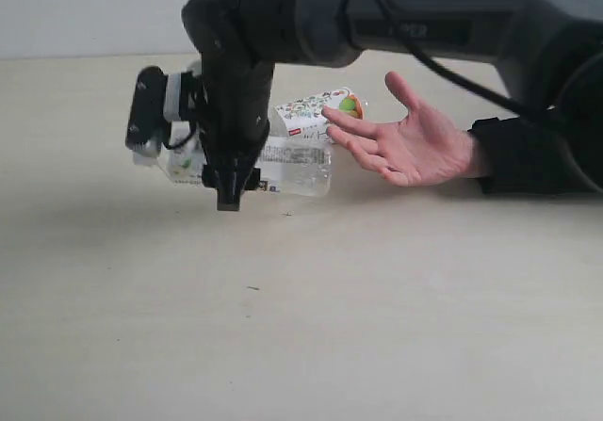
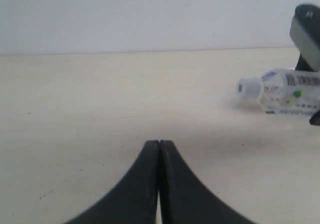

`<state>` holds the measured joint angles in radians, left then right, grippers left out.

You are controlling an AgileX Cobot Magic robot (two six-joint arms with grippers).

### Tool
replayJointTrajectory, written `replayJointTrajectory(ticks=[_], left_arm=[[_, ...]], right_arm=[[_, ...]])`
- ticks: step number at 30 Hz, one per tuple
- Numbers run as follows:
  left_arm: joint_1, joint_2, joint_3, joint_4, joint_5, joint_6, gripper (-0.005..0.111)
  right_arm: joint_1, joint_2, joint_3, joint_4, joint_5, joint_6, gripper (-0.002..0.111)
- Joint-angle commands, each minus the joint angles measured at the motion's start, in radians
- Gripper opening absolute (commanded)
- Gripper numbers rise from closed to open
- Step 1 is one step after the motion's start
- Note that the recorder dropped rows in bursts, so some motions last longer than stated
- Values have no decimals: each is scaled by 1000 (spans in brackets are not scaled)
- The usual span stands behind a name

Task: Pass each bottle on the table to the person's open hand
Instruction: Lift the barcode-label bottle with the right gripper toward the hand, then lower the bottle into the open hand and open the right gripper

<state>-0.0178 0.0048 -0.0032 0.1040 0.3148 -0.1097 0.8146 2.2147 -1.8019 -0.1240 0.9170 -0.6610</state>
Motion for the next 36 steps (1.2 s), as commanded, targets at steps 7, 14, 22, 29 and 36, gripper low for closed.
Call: replayJointTrajectory(ticks=[7,14,22,29,36], left_arm=[[-4,-5,3,-5,-4,-1,3],[-4,-5,3,-5,-4,-1,3],[-4,-5,3,-3,-4,-1,3],[-4,-5,3,-3,-4,-1,3],[-4,-5,3,-3,-4,-1,3]], right_arm=[[-18,-219,-163,-18,191,553,0],[-185,-349,-160,16,304,755,0],[-342,-385,-15,158,304,794,0],[-439,-385,131,144,304,767,0],[-456,-372,226,124,243,747,0]])
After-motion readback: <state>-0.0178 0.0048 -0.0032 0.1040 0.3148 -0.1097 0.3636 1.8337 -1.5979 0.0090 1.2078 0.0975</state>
